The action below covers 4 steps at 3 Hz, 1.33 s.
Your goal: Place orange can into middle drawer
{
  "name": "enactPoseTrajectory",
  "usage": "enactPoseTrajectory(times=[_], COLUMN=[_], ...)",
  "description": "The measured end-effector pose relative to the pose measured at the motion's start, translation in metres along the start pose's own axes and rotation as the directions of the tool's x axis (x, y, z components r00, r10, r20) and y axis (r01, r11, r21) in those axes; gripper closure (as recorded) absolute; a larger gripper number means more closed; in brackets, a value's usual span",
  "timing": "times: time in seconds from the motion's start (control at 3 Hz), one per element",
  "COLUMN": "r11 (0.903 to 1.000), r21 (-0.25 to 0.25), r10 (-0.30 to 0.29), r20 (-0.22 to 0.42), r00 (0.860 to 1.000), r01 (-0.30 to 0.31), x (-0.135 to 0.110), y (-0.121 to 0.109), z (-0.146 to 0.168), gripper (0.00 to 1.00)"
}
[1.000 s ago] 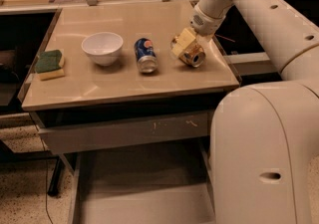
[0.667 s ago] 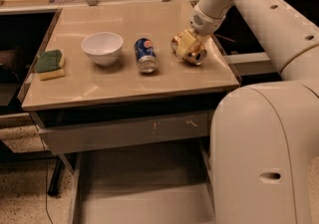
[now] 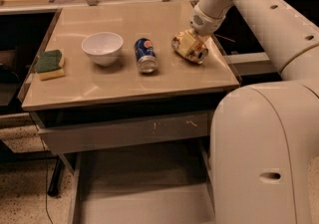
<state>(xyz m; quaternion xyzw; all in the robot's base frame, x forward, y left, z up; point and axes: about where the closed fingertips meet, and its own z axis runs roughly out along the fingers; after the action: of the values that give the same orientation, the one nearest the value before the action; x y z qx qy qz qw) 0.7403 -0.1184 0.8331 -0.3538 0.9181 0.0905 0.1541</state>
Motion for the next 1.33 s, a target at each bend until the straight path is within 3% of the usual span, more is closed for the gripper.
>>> enactPoseTrajectory(times=[0.33,1.0,1.33], r11=[0.9991,0.9990,0.9999], r21=[-0.039,-0.042,-0.004], r10=[-0.015,0.021,-0.008], r20=[0.042,0.124,0.150], r00=[0.999,0.992,0.989], r01=[0.016,-0.016,0.009], x=[0.012,0.074,0.101], y=[-0.003,0.009,0.032], z=[-0.015,-0.074,-0.088], gripper=[1.00,1.00,1.00])
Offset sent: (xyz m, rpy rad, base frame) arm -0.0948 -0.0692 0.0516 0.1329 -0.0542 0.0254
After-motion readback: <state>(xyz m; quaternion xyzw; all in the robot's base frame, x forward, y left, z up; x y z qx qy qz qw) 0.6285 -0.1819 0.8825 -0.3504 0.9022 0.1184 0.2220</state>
